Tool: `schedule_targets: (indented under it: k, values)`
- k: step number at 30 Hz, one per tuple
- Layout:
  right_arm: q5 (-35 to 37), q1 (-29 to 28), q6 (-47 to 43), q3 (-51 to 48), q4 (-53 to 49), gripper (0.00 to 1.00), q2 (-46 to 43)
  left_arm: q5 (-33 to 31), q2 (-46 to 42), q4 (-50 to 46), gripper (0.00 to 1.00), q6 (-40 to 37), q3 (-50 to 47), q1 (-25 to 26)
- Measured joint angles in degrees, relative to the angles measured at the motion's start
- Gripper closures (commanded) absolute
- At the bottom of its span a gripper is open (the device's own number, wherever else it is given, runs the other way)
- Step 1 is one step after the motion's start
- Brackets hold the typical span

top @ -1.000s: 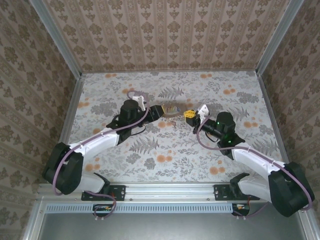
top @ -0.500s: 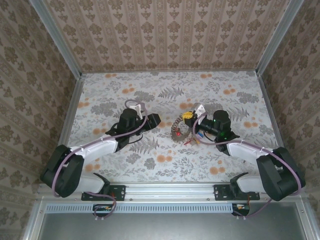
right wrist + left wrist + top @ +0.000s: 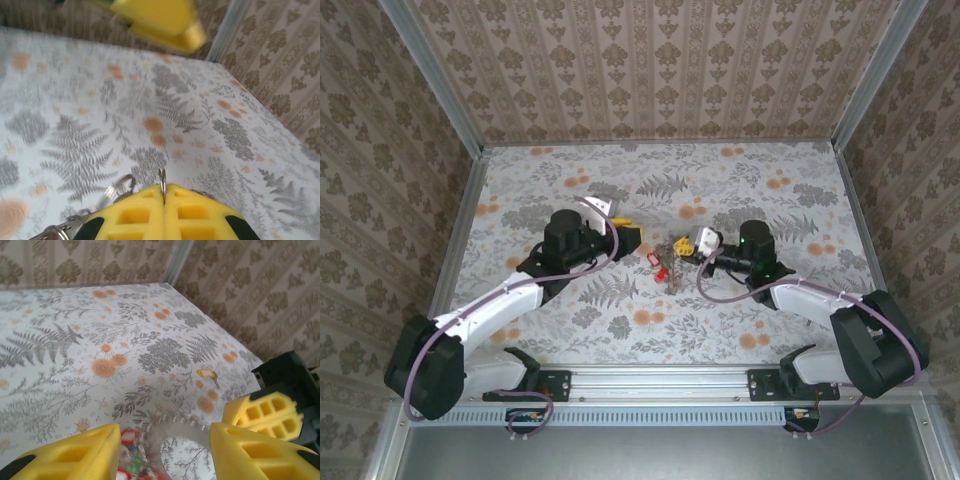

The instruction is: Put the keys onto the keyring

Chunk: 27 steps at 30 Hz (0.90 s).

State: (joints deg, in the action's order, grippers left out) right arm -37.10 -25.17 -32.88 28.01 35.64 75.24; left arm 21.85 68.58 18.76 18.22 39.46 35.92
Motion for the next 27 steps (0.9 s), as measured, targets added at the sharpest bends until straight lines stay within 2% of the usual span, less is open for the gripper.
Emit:
schedule_targets:
  k: [5, 10, 13, 17, 23, 27]
  values:
    - [9.20, -7.23, -13.86, -2.08, -1.11, 1.00, -1.55, 2.08, 1.05, -0.39, 0.50, -7.13, 2.58, 0.00]
    - [13.27, -9.14, -16.65, -2.97, -1.22, 1.00, -3.65, 2.91, 2.95, -0.17, 0.50, -10.71, 2.58, 0.00]
    - [7.91, -4.85, -11.02, -2.99, -0.79, 1.00, -4.59, 4.28, 3.21, -0.13, 0.51, -13.03, 2.58, 0.00]
    - [-0.15, 0.66, -1.73, -2.99, 2.14, 1.00, -3.76, 7.26, 3.39, -0.07, 0.58, -15.78, 2.64, 0.00]
    - [-10.10, 3.19, 10.51, -2.99, 9.31, 1.00, 2.01, 12.57, 5.60, 0.04, 0.63, -18.64, 3.54, -0.04]
    - [-12.83, 4.04, 16.15, -2.89, 12.74, 1.00, 4.02, 17.40, 7.39, -0.11, 0.64, -20.79, 4.63, -0.68]
